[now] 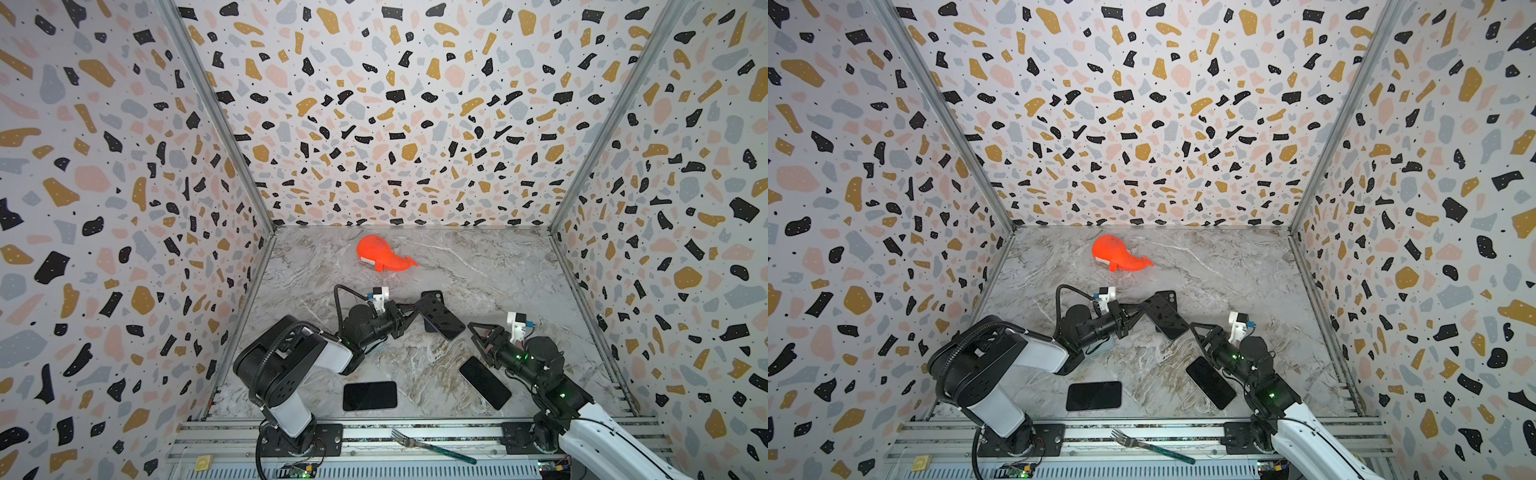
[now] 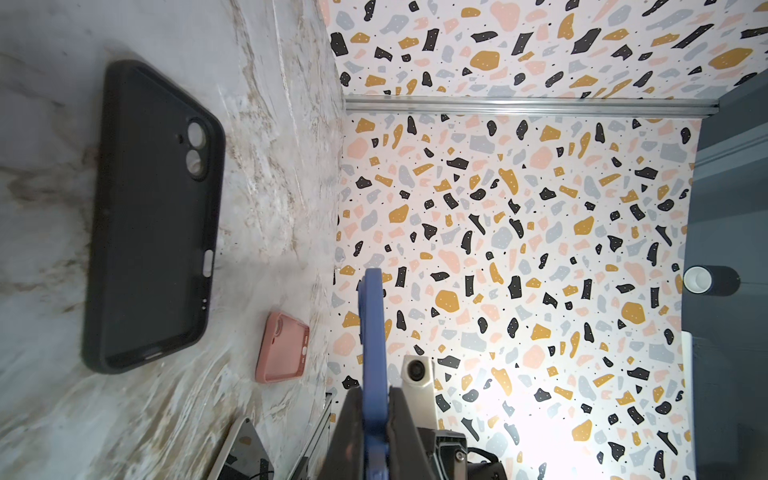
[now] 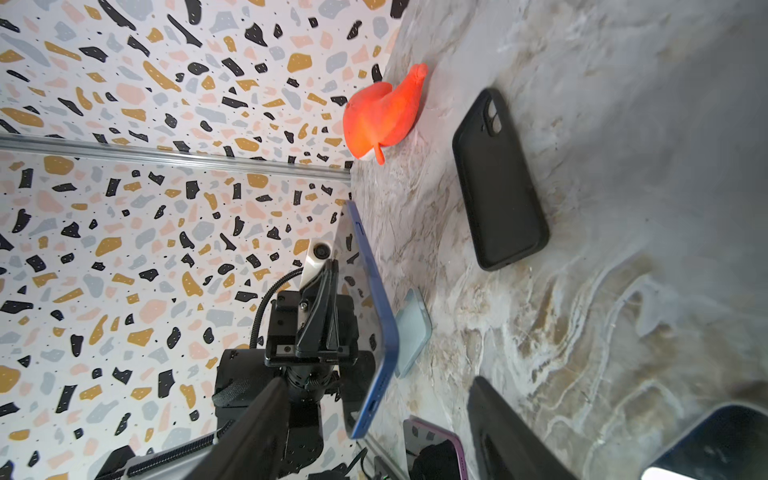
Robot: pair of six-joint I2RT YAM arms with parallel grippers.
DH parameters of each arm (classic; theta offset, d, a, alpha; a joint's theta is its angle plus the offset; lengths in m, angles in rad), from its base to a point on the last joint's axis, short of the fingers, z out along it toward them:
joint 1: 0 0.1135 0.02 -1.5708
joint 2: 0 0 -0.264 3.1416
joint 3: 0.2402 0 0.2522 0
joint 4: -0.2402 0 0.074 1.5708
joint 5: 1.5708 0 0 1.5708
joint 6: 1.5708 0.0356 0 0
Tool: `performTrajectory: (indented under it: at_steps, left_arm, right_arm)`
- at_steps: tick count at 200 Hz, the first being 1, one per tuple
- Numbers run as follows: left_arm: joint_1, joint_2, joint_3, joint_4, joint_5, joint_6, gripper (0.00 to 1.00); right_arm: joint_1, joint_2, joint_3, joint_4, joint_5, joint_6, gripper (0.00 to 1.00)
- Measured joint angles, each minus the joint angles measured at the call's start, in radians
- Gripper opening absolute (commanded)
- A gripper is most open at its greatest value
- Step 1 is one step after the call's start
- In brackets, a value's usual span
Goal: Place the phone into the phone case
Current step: 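Lift the blue-framed phone on edge with the right gripper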
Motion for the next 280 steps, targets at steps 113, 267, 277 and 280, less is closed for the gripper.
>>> performTrajectory:
  at_steps: [113, 267, 277, 280]
  left_arm:
    - [-0.036, 0.051, 0.017, 0.062, -0.024, -0.045, 0.0]
    - [-0.039, 0.077, 0.033, 0.104, -0.031, -0.074, 0.0]
    - [-0.04, 0.077, 0.033, 0.105, -0.031, -0.074, 0.0]
    - [-0.041, 0.077, 0.033, 0.105, -0.031, -0.074, 0.0]
  right_arm:
    - [0.0, 0.09, -0.015, 0.228, -0.031, 0.051, 0.5]
    - [0.0, 0.176, -0.064, 0.403, -0.045, 0.097, 0.18]
    - [0.0, 0.187, -0.064, 0.413, -0.046, 0.097, 0.16]
    - [0.0, 0.189, -0.064, 0.415, -0.046, 0.1, 0.15]
